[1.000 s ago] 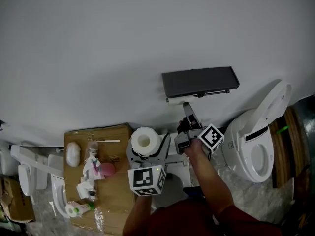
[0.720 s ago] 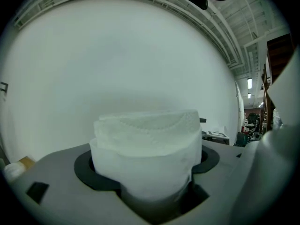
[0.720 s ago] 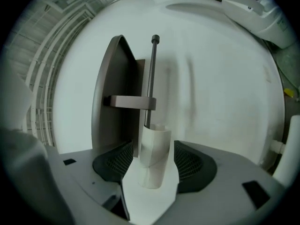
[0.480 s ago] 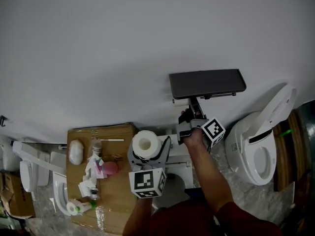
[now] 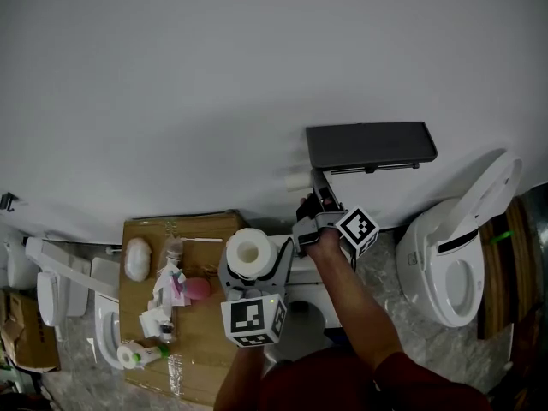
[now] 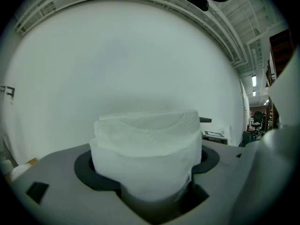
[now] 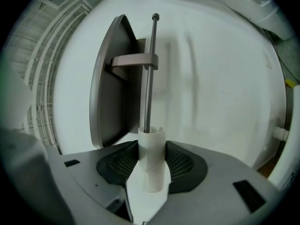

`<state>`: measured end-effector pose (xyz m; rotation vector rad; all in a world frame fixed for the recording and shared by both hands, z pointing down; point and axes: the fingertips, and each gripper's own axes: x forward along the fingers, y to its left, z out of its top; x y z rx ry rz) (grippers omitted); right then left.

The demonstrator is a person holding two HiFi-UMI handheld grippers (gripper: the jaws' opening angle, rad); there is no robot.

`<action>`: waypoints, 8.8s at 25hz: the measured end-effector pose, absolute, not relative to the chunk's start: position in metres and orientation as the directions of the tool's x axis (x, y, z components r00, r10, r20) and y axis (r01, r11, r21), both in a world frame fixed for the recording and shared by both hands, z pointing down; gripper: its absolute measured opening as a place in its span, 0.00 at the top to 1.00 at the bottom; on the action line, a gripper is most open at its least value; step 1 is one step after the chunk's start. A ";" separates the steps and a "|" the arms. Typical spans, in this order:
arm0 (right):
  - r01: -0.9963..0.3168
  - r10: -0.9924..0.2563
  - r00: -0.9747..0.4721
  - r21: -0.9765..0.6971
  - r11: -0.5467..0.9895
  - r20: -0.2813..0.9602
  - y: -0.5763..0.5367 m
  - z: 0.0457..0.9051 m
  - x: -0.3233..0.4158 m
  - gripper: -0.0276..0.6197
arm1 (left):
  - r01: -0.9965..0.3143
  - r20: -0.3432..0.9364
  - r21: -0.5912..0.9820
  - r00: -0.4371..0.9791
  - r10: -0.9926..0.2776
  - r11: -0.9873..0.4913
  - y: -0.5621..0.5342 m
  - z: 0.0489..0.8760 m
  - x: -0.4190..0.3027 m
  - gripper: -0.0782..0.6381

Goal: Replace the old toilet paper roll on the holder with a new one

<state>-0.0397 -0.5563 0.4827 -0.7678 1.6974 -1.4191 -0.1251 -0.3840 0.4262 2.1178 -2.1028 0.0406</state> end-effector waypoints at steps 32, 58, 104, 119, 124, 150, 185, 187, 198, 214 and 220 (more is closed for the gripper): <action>-0.800 -0.799 -0.599 -0.061 0.596 0.050 -0.404 0.418 0.010 0.67 | -1.000 0.108 0.008 -0.005 -0.994 0.006 -0.359 0.417 -0.113 0.25; -0.850 -0.845 -0.526 -0.092 0.519 0.096 -0.421 0.434 0.077 0.67 | -0.662 0.081 0.749 0.042 -0.996 0.033 -0.451 0.466 -0.110 0.25; -0.921 -0.915 -0.384 -0.128 0.369 0.126 -0.437 0.451 0.177 0.67 | -0.111 -0.100 0.989 -0.054 -0.994 -0.093 -0.607 0.486 -0.014 0.25; -0.913 -0.910 -0.399 -0.142 0.382 0.115 -0.433 0.452 0.174 0.67 | -0.144 -0.123 0.983 -0.059 -0.991 -0.114 -0.603 0.485 -0.011 0.22; -0.911 -0.909 -0.403 -0.146 0.386 0.108 -0.432 0.450 0.175 0.67 | -0.127 -0.132 0.984 -0.049 -0.990 -0.125 -0.603 0.481 -0.010 0.14; -0.891 -0.890 -0.447 -0.135 0.434 0.089 -0.415 0.436 0.161 0.67 | -0.080 -0.069 0.995 -0.036 -0.997 -0.066 -0.564 0.508 -0.016 0.07; -0.898 -0.900 -0.434 -0.091 0.431 0.025 -0.362 0.401 0.165 0.67 | -0.054 -0.234 0.971 -0.023 -0.972 -0.232 -0.440 0.445 -0.020 0.87; -0.897 -0.899 -0.438 -0.085 0.434 0.025 -0.362 0.400 0.163 0.67 | -0.058 -0.243 0.968 -0.011 -0.970 -0.242 -0.439 0.440 -0.018 0.87; -0.895 -0.897 -0.442 -0.083 0.439 0.013 -0.358 0.394 0.158 0.67 | -0.766 -0.200 0.577 0.205 -0.958 -0.284 -0.401 0.382 0.013 0.87; -0.896 -0.896 -0.444 -0.004 0.444 0.002 -0.346 0.386 0.144 0.68 | -0.981 -0.129 0.005 0.194 -0.972 -0.196 -0.343 0.373 0.021 0.87; -0.893 -0.893 -0.450 0.007 0.450 0.019 -0.346 0.389 0.138 0.68 | -0.981 -0.122 0.008 0.192 -0.974 -0.194 -0.335 0.373 0.015 0.87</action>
